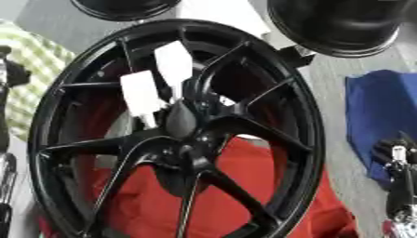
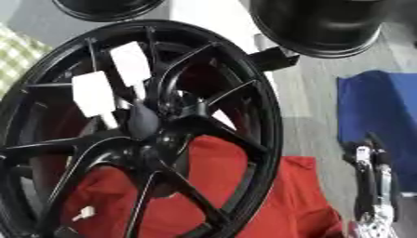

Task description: Pull the pin out of the wheel hub.

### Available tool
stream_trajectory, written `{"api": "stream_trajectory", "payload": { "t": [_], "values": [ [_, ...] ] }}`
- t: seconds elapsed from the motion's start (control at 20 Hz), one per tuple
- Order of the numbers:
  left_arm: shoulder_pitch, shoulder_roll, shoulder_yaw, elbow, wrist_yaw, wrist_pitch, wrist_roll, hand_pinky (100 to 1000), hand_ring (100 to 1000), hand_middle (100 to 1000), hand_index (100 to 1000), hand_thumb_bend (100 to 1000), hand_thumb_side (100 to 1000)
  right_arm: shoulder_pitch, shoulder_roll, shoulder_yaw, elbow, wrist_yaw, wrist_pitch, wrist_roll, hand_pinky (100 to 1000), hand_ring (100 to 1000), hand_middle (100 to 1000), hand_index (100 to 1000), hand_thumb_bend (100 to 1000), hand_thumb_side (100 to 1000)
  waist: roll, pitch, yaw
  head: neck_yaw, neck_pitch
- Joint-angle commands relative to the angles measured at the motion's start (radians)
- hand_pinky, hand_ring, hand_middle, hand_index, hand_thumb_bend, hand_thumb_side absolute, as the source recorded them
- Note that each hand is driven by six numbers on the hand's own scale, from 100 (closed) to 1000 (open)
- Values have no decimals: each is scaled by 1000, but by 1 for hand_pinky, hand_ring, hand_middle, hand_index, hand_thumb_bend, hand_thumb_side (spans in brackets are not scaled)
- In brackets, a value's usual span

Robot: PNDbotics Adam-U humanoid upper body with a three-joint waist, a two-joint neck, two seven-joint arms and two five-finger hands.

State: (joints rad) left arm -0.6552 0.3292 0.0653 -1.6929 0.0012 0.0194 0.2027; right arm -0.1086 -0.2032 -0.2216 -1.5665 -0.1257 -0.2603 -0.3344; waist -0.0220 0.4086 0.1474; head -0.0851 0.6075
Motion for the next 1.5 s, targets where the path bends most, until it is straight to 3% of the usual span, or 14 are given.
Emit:
{"api": "stream_trajectory", "payload": {
  "t": [0.05,0.3,0.35,0.55,0.8,1.0,1.5],
  "values": [
    [-70,119,-35,-88,-7,26,-57,688,608,527,741,100,535,2,-29,-10,-21,5,6,-6,735,744,667,905,100,718,8,-25,1,7,11],
    [-249,340,-149,-159,17,144,-198,708,644,581,776,100,419,23,-32,-21,-27,27,8,-17,734,742,665,908,100,717,25,-31,17,-22,24],
    [-285,380,-176,-166,19,175,-243,724,671,622,805,100,331,28,-33,-25,-28,31,8,-21,734,741,664,911,100,715,30,-33,21,-30,28],
    [-454,499,-298,-181,-58,268,-491,749,703,665,835,100,251,51,-35,-38,-38,51,11,-40,733,740,662,914,100,716,42,-37,38,-66,34],
    [-617,507,-410,-177,-147,322,-738,765,723,689,843,100,287,68,-36,-46,-45,71,16,-54,734,739,661,914,100,719,50,-40,53,-104,34],
    [-699,476,-485,-179,-181,357,-880,766,729,697,844,100,390,75,-36,-47,-47,82,19,-58,734,739,661,915,100,721,53,-41,60,-115,34],
    [-791,419,-599,-257,-198,452,-1042,759,716,703,845,100,557,80,-34,-42,-49,91,23,-57,734,738,659,915,100,725,54,-42,57,-99,23]
  ]
}}
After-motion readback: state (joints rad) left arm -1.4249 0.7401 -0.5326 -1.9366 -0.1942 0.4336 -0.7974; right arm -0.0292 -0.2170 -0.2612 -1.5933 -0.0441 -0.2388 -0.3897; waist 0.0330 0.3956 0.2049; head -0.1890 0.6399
